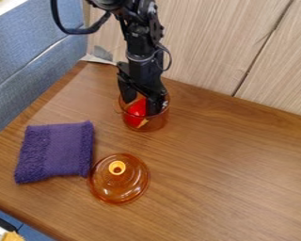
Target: Take the red sushi outside the brown pot and put it to the right side of the brown lid
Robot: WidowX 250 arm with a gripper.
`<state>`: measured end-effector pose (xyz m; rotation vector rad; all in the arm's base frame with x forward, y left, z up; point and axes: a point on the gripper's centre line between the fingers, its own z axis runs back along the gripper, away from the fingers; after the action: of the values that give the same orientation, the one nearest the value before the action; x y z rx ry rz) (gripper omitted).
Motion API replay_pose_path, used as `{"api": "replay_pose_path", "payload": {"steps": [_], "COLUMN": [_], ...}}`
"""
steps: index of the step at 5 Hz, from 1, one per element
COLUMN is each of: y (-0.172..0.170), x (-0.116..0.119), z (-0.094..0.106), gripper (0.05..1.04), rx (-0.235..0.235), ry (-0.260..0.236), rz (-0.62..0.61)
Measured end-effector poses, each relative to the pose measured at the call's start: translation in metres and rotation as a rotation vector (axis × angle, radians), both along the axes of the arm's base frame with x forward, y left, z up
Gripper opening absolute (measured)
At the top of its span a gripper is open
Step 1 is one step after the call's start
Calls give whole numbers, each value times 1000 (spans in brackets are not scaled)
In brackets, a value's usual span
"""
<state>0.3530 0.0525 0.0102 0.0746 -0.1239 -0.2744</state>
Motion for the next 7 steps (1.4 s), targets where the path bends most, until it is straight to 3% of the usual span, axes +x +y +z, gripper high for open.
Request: {"api": "replay_pose_path", "payload": {"steps": [1,2,4,6,7], "y": [2,2,0,-9,-23], "x": [2,2,0,-1,-17], "z": [0,-1,-1,42,66], "gripper": [670,564,564,564,564], "rx": [13,20,9,-37,-63], "ry": [-13,-19,-17,-111,-160], "rz": [12,9,13,15,-14]}}
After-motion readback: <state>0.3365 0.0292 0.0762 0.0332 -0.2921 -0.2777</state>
